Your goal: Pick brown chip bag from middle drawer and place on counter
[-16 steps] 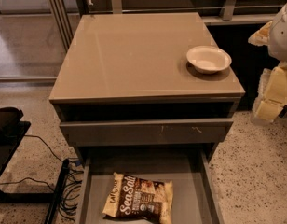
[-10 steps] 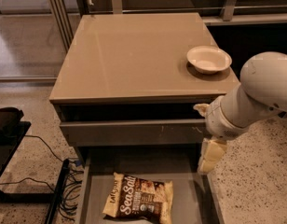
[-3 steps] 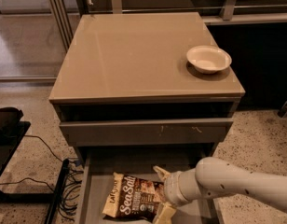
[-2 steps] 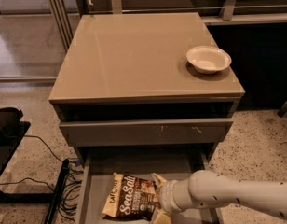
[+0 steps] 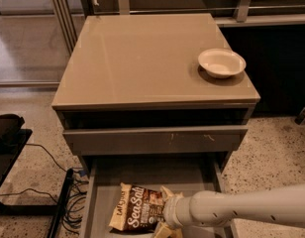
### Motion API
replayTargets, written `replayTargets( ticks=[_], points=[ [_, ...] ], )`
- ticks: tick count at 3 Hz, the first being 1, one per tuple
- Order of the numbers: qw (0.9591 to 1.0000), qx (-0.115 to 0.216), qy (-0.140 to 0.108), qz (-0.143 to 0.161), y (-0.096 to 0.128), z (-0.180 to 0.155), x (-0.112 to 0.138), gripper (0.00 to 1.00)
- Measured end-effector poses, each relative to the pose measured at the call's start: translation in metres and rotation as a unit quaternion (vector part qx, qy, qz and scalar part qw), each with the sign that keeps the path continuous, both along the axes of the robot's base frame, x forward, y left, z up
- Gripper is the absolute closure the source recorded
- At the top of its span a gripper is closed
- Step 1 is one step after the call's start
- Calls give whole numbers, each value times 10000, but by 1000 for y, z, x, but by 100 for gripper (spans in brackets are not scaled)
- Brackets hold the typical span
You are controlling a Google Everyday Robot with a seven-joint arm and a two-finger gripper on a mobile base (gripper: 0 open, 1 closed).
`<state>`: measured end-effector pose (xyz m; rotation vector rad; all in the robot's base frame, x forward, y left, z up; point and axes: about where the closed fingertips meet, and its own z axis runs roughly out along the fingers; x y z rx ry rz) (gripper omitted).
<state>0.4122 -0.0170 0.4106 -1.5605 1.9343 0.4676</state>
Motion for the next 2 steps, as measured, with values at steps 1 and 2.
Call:
replayTargets(
  ticks=[1,2],
  points=[
    [9999,44,120,-64,4,-20,14,0],
    [9999,54,125,-70,5,-20,15,19]
  ],
)
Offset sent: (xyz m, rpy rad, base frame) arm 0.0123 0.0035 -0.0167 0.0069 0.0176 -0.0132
